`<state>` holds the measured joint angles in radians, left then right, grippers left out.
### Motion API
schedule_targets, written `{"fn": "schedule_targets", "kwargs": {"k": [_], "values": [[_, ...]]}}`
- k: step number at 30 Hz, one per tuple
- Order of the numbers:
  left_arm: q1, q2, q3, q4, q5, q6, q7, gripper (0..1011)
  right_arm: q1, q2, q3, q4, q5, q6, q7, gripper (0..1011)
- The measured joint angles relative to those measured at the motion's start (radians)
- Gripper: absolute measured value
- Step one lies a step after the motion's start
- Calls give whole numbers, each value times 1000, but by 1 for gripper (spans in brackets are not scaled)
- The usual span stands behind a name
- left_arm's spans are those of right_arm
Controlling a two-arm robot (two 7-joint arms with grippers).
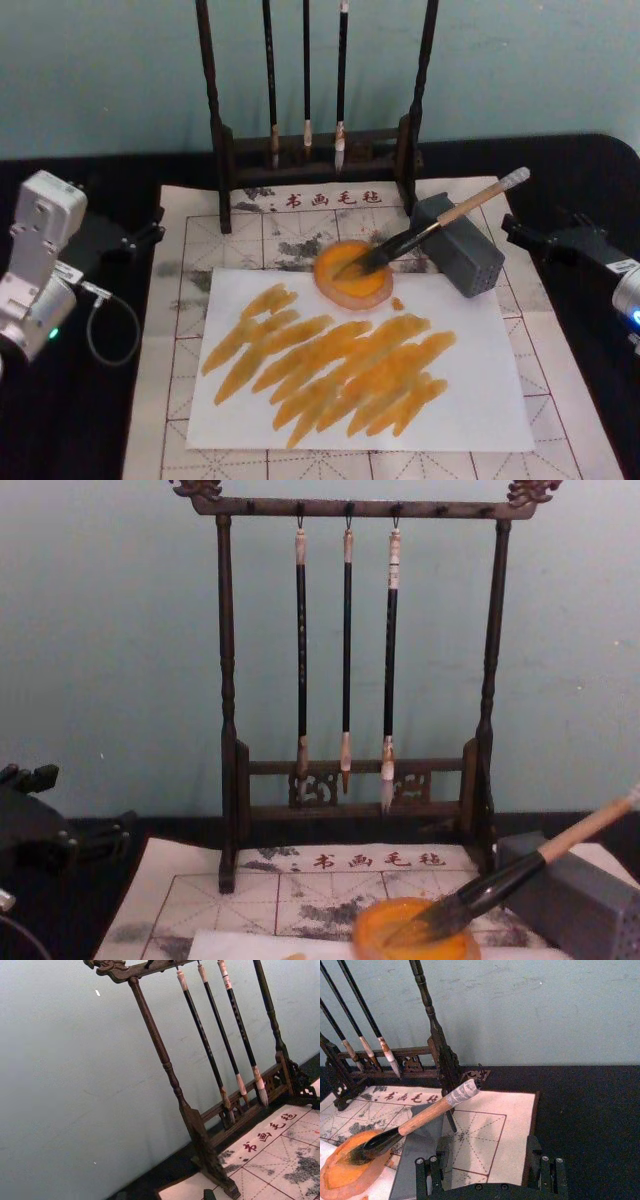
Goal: Pick up the brush from the inkstone, write on the paper, then place the brush back to its original position.
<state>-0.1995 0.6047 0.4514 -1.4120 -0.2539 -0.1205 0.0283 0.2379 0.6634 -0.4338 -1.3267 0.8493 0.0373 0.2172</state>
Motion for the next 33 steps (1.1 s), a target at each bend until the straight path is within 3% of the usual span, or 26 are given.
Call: {"fn": "schedule_targets", "kwargs": {"k": [33], "values": [[0,0,0,0,0,0,0,1001,2,2,-2,1,1,1,2,1000]]}}
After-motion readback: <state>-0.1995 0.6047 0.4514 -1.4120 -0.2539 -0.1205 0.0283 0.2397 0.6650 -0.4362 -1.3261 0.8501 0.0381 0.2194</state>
